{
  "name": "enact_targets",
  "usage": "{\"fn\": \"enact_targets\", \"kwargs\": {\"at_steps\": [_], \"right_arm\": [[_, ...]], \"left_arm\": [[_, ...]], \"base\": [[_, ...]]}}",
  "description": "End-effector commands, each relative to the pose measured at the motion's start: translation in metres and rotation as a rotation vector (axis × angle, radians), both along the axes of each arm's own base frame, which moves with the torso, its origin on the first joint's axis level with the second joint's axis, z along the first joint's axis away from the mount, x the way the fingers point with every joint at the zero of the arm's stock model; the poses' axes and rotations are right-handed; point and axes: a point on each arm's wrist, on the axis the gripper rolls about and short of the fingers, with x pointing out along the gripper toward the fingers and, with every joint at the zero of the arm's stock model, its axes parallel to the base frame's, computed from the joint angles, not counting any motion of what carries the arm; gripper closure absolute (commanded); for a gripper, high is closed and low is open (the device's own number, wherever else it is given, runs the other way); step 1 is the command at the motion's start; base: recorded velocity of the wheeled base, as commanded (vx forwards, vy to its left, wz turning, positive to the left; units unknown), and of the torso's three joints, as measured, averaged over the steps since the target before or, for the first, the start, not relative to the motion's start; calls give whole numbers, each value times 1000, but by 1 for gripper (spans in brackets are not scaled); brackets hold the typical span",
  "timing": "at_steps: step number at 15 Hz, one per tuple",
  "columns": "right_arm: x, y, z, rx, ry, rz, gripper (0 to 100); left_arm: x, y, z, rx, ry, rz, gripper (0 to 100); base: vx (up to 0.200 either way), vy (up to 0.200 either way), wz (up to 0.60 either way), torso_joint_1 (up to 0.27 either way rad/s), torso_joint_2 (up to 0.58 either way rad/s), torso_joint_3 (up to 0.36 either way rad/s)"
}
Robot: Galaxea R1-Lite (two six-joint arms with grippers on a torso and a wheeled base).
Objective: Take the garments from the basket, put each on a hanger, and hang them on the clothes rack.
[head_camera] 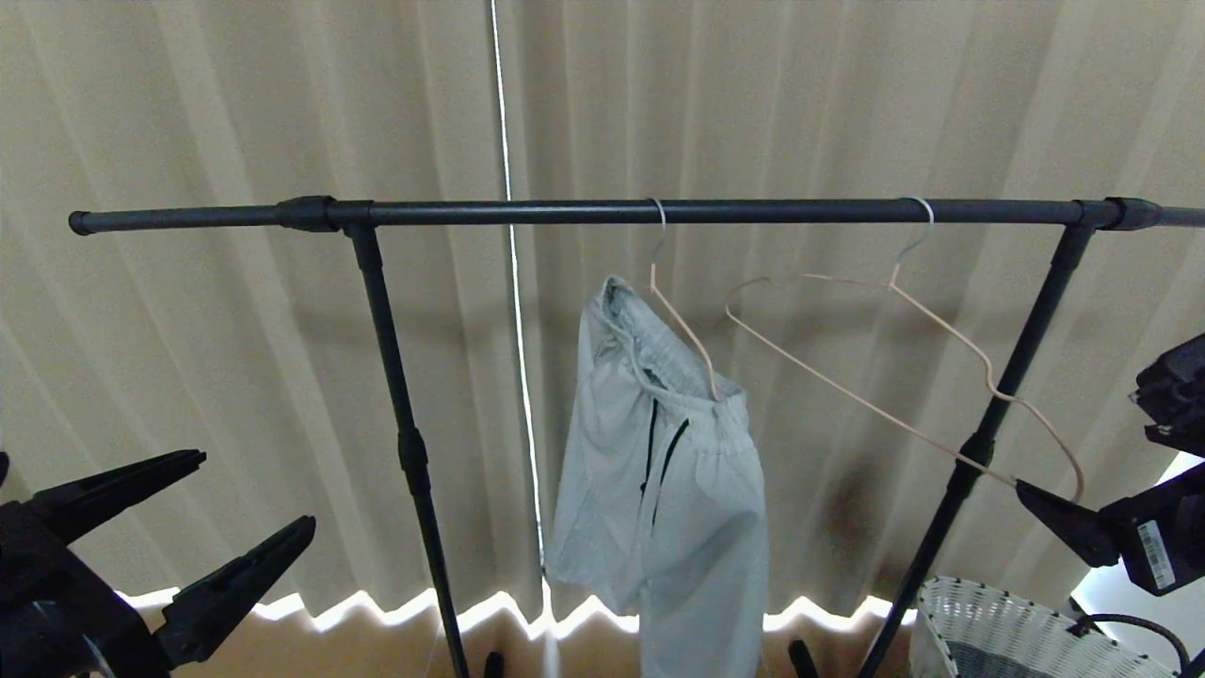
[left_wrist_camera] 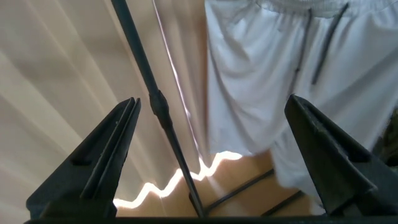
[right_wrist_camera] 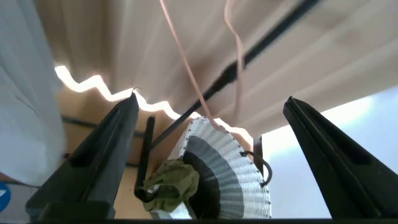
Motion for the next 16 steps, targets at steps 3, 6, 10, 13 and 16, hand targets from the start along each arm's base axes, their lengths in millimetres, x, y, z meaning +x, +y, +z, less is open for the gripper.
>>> {"fn": "enact_targets", "kwargs": {"at_steps": [3,6,10,13,16], "right_arm": [[-3,-3,-8,-4,-6,-12,0],[-3,-5,-8,-3,-4,-28,0],[-4,-7,-14,-11,16,-37,0],[-5,-7,-14,-10,13,-37,0],[-4,-7,-13,-9,12,-37,0]], "left_arm": [[0,0,-1,2,4,1,0],[0,1,-1,0,3,12,0],[1,3,-2,3,12,29,0],[6,3,-7,14,40,43,0],[8,4,-7,16,46,51,0]], "base": [[-200,0,0,14,2,-2],[-200,0,0,-4,-2,5],[-150,0,0,3,2,2],[0,0,0,0,0,0],[0,0,0,0,0,0]]}}
